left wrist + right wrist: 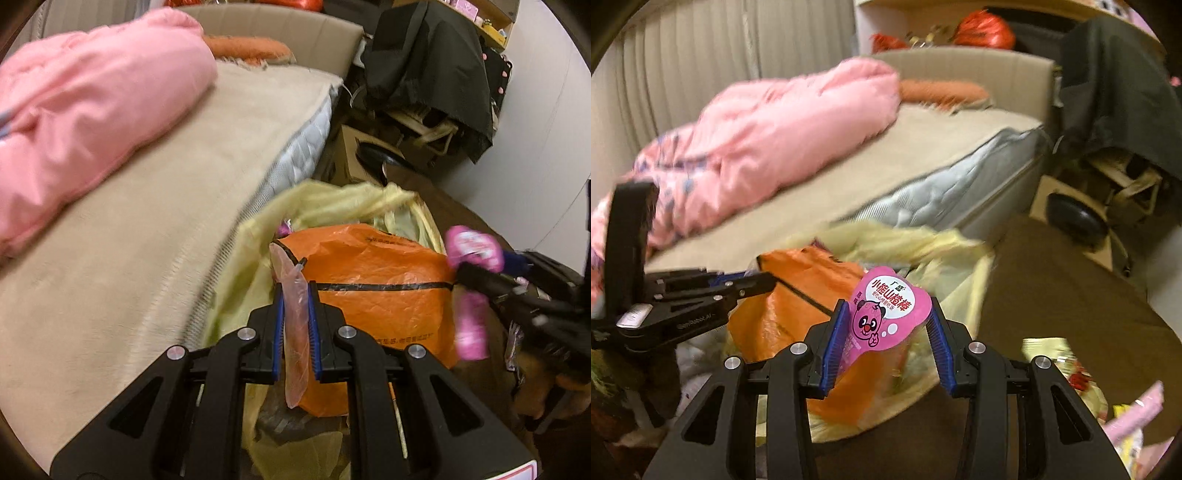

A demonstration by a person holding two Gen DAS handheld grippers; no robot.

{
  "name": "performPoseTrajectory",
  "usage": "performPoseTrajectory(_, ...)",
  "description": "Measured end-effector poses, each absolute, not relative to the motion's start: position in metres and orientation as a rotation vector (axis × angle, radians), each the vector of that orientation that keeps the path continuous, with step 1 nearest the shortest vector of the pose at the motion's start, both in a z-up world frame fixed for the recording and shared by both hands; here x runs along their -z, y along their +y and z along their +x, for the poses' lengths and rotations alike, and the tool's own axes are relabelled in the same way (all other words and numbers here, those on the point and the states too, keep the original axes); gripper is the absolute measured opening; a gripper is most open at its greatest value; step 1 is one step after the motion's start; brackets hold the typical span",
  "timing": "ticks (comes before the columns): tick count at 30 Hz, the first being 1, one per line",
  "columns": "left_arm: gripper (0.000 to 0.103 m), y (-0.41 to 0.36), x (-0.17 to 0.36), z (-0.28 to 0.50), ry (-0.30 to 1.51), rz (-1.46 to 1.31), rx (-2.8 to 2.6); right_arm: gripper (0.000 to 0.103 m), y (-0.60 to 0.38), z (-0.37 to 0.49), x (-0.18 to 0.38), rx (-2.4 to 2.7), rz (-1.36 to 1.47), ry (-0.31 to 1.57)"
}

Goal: Collect trash
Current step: 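Carry the orange bag and pink wrapper over the yellow trash bag, then lower the orange bag and pink wrapper into the trash bag and open both grippers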

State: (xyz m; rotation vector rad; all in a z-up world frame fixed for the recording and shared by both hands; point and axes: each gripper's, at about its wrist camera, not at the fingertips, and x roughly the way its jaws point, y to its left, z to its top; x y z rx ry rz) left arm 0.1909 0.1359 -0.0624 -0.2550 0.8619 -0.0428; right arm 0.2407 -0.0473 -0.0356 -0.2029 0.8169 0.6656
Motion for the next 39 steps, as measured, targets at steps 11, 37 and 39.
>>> performPoseTrajectory(11, 0.011, 0.142, 0.086, 0.211, 0.904, -0.246, 0.078, 0.04, -0.025, 0.272, 0.077, -0.681, -0.26, 0.901)
performPoseTrajectory(37, 0.04, 0.152, 0.04, 0.195, 0.799, -0.242, 0.061, 0.042, -0.036, 0.254, 0.058, -0.663, -0.247, 0.9)
performPoseTrajectory(39, 0.04, 0.153, 0.031, 0.193, 0.779, -0.248, 0.048, 0.042, -0.037, 0.248, 0.05, -0.654, -0.254, 0.878)
